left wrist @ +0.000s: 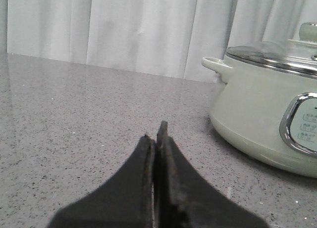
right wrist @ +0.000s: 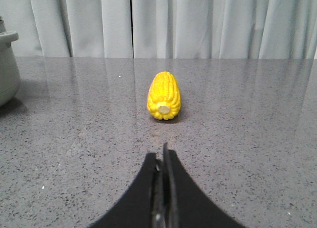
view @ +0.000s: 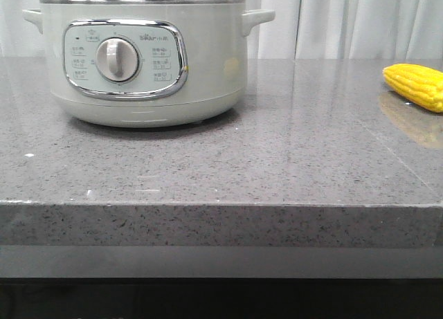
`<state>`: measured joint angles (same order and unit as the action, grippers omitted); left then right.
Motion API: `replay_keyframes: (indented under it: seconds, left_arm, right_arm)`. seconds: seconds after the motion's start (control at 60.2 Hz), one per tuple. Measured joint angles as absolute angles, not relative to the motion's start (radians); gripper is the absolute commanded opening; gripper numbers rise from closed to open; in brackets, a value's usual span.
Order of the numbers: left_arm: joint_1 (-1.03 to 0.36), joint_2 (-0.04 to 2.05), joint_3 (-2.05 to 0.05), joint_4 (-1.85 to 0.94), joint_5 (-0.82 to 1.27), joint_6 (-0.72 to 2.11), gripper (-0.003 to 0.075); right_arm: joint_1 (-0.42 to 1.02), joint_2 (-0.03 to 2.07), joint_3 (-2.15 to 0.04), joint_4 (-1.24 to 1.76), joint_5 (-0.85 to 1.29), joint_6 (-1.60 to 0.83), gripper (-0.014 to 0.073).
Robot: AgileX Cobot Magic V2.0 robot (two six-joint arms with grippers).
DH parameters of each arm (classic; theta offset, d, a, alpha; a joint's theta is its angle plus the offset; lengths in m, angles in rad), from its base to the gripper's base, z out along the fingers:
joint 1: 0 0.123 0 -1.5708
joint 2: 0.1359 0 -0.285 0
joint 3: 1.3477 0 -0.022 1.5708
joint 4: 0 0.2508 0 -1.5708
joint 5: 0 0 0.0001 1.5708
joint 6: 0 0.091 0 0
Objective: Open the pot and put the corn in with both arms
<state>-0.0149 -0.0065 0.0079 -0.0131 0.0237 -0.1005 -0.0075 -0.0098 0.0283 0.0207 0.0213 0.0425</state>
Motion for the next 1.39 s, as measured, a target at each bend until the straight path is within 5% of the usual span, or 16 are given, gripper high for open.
replay_keyframes:
  seconds: [0.963,1.394]
  left_arm:
    - [-0.015,-0.006,-0.009,-0.013,-0.008,-0.1,-0.002]
    - [-0.015,0.152,-0.472,-0.013,0.335,-0.1,-0.002]
  right_arm:
    - [-0.005,-0.01,0.015,0.021,0.032,0.043,-0.0069]
    - [-0.005,0.046,-0.36,0.021,0.312,0.043,-0.0069]
